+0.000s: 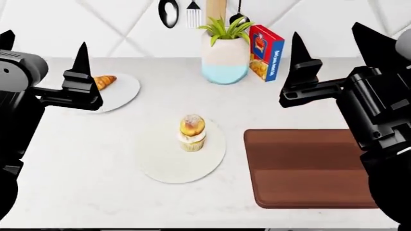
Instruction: From the different types of pastries on the counter, select a croissant and place it on the cutting board. Then retrieve a jar of jam from the cabinet and place it alongside the croissant on the cutting board.
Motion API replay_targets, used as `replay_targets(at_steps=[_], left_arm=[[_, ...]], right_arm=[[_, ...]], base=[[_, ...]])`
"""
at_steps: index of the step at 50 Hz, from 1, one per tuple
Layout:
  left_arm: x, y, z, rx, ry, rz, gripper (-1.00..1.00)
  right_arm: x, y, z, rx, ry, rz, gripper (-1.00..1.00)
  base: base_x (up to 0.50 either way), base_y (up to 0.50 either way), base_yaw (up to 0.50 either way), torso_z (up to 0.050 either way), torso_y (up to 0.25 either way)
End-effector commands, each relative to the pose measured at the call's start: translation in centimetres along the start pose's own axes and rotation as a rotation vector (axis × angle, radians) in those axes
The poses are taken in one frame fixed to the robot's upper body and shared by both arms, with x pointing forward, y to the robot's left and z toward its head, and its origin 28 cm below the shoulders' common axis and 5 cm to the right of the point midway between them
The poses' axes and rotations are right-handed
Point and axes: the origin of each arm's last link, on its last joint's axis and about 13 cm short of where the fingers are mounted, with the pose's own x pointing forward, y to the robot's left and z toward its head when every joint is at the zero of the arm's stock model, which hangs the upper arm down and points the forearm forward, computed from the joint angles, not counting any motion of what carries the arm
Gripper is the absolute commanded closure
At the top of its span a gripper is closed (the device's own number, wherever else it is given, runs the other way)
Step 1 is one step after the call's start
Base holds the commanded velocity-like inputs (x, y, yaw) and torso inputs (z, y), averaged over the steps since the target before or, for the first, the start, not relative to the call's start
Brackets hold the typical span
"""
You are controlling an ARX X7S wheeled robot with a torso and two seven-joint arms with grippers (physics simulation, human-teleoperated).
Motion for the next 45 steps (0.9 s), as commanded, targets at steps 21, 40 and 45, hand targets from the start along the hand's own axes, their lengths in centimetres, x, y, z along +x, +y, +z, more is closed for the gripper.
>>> replay_targets(at_steps=[21,40,45], left_arm=[[0.10,0.32,0.48,0.026,-0.001,0.006,-1.00],[0.26,0.18,0.34,0.025,0.030,-0.013,-1.00],[0.55,-0.01,-0.06,0.020,0.085,-0.040,-1.00]], right_arm=[[0.03,-0.62,0.74,-0.003,-0.005,-0.013,-1.00],[-0.24,-1.01,0.62,-0.005,0.007,-0.035,-1.00],[-0.36,-1.14,0.66,-0.001,0.002,-0.041,-1.00]], base=[[0.41,0.00,0.00,0.045,0.013],[0.07,0.00,0.00,0.004,0.000],[0.00,0.00,0.00,0.000,0.000]])
